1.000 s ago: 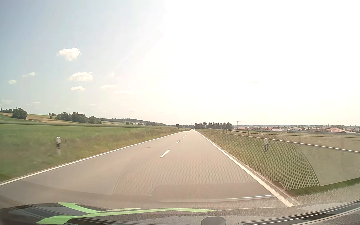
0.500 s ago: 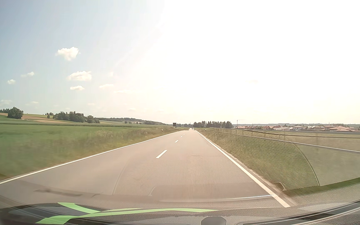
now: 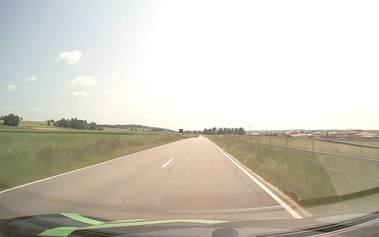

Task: Follow the waypoints while adhering to traffic rules and regulations

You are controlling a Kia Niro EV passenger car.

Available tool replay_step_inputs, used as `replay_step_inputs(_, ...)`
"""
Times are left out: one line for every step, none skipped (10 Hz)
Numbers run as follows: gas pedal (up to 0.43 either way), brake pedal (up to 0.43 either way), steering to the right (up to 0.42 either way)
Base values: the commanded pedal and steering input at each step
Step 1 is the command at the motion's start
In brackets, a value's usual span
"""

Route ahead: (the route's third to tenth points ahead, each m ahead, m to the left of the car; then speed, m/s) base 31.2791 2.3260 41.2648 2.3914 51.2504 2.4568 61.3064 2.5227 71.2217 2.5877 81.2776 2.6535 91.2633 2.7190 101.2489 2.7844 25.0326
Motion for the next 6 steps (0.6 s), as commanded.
replay_step_inputs(0.13, 0.0, -0.001)
replay_step_inputs(0.13, 0.0, -0.002)
replay_step_inputs(0.13, 0.0, -0.002)
replay_step_inputs(0.13, 0.0, -0.002)
replay_step_inputs(0.13, 0.0, -0.002)
replay_step_inputs(0.13, 0.0, -0.003)
